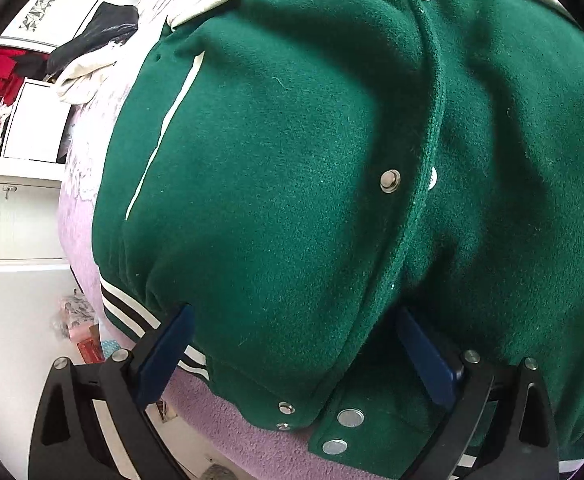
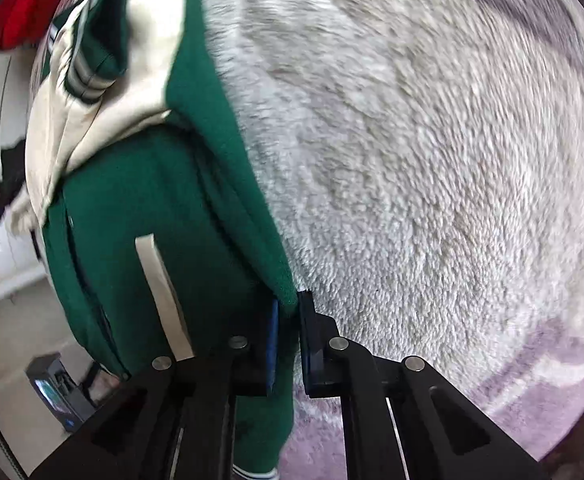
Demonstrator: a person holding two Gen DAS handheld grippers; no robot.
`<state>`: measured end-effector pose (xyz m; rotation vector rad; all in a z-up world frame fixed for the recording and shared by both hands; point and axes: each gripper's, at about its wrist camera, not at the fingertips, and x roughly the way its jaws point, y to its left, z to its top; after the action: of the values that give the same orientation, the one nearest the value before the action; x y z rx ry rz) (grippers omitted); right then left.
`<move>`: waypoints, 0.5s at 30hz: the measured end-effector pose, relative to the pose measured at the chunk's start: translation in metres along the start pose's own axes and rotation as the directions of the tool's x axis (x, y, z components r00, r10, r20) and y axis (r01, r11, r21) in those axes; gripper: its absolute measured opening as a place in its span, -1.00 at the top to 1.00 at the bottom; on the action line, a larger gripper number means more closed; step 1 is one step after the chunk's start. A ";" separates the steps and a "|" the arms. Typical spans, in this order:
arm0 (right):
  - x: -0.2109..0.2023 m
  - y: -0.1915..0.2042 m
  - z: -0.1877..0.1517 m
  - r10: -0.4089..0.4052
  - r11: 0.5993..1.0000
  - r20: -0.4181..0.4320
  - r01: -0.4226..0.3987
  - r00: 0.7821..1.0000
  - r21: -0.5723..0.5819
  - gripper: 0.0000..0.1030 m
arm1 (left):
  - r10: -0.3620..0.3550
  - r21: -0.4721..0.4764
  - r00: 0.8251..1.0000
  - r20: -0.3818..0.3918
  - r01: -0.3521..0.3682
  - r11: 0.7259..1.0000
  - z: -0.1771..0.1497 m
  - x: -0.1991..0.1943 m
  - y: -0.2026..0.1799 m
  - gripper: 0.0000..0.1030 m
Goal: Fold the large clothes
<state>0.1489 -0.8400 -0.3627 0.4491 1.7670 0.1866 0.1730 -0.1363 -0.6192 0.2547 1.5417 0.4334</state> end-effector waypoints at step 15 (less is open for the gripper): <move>-0.065 -0.031 0.087 -0.031 0.998 0.189 0.020 0.981 0.062 0.74 | 0.016 -0.022 1.000 -0.020 -0.017 1.000 0.010 0.009 0.001 -1.00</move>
<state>0.2386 -0.9040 -0.3367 0.4715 1.5930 0.0698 0.1829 -0.1305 -0.6271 0.2470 1.5548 0.4669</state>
